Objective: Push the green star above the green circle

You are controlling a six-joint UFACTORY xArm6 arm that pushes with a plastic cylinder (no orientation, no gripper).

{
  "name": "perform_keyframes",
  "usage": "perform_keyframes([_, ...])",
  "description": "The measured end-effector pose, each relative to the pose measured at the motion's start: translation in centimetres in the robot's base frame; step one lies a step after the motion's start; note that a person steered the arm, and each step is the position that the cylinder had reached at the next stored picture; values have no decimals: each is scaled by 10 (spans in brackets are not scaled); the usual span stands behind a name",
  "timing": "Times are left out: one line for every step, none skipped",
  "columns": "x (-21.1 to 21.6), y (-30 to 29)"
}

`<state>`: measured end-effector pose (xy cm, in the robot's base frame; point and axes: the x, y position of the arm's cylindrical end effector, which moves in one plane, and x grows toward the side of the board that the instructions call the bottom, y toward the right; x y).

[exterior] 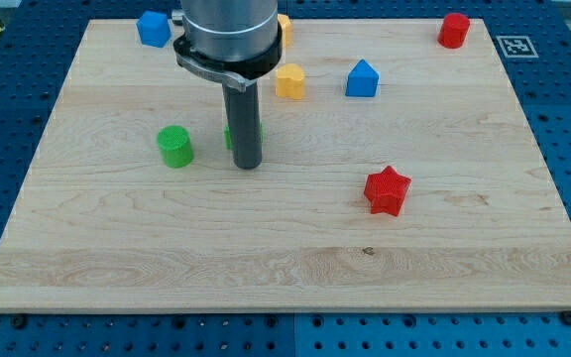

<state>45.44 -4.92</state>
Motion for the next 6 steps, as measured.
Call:
perform_keyframes([-5, 20])
perform_keyframes([-16, 65])
perform_keyframes([-36, 61])
perform_keyframes([-43, 32])
perform_keyframes([-44, 0])
perform_keyframes([-44, -12])
